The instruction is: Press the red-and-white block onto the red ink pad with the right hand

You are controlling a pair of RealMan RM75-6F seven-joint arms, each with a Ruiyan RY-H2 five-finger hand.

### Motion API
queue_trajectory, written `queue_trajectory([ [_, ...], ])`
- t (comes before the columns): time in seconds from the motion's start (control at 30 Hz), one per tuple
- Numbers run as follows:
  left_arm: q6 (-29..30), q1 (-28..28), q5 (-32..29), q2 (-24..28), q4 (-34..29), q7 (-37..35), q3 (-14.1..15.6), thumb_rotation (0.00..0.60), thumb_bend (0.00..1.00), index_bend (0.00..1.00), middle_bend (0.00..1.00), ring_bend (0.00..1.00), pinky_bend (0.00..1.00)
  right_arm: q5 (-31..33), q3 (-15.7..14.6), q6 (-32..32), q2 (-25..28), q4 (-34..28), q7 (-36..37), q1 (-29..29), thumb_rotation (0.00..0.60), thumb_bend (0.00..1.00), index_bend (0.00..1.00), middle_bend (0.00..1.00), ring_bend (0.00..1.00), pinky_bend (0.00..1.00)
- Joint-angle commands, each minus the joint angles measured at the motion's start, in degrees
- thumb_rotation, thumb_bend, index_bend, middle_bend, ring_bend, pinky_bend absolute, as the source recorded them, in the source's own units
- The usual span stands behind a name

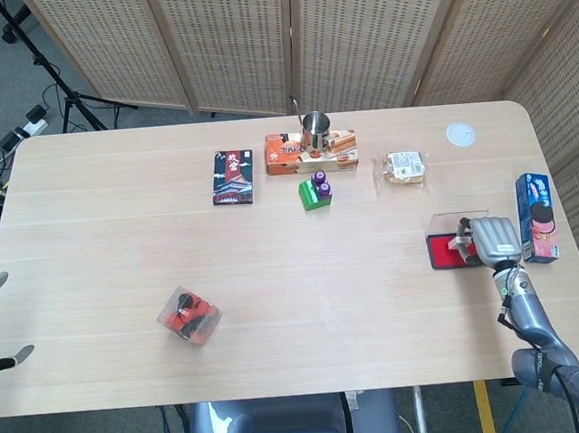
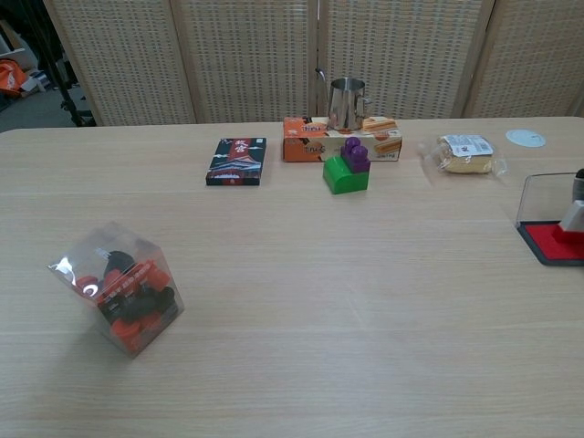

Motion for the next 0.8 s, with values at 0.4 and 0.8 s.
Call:
queue_trajectory([
  [0.4,0.05,0.03,0.04,0.15,0.0,-0.35,-0.03,0.6,0.0,0.0,0.0,0.0,0.0,-6.41,2.09,11.25,6.37,-13.18,2.3,-1.45,0.6,0.57,0.57,0.97,1.0,1.0],
  [0.8,0.08,0.08,0.3,0.3,0.1,-0.81,0.08,0.6,0.0,0.0,0.0,0.0,0.0,-7.83,-0.17,11.69,6.31,-22.58,-6.57,-0.97,0.6,0.57,0.57,0.97,1.0,1.0],
])
